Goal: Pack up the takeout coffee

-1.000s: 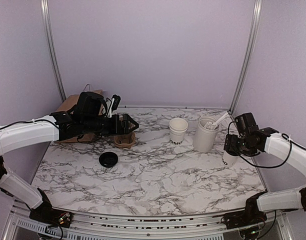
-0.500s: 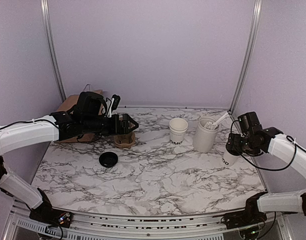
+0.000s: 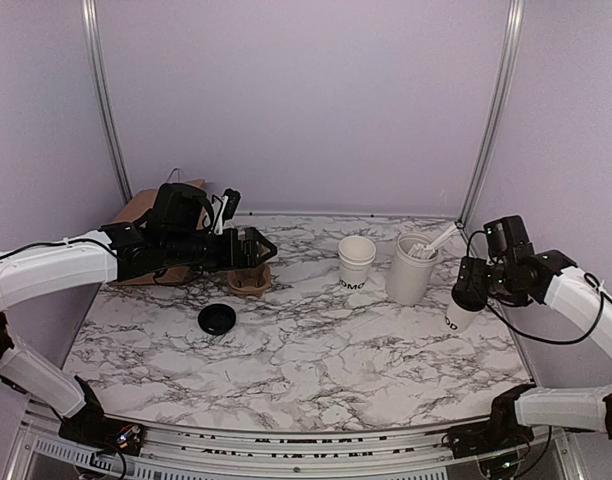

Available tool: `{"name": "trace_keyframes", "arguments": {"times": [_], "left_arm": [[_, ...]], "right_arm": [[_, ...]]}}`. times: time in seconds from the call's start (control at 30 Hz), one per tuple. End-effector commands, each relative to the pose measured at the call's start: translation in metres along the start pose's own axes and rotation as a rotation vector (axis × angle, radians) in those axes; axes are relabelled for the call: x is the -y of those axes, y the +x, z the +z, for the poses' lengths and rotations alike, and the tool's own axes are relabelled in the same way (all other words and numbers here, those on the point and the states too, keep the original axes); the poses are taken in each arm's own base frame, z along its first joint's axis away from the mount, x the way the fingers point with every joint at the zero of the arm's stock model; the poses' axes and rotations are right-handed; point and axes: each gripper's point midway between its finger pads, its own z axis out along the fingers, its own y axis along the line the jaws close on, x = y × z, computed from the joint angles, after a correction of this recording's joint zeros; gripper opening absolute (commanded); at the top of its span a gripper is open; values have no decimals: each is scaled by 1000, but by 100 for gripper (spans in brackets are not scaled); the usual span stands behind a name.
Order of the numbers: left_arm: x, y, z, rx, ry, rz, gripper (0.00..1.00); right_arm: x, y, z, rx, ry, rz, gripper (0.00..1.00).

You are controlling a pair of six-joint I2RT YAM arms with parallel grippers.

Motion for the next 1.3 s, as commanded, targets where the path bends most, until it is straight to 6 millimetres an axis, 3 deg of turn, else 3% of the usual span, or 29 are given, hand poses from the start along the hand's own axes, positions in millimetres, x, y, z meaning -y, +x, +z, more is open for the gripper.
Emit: {"name": "trace_keyframes", "arguments": {"times": [0.0, 0.47, 0.9, 1.07, 1.27], "left_arm": [[8, -15, -14, 42, 15, 16, 99], [2, -9, -26, 45, 9, -32, 99], [-11, 12, -39, 19, -7, -46, 99], [-22, 12, -41, 30, -51, -73, 99], [-55, 14, -41, 29, -204, -91, 99]], "right_arm": [[-11, -31, -24, 78, -82, 14, 98], [-78, -66, -83, 153, -224, -69, 97], [-154, -66, -141, 199, -309, -142, 97], [-200, -58, -157, 198, -377, -220, 97], [-272, -33, -150, 144, -564, -318, 96]]}}
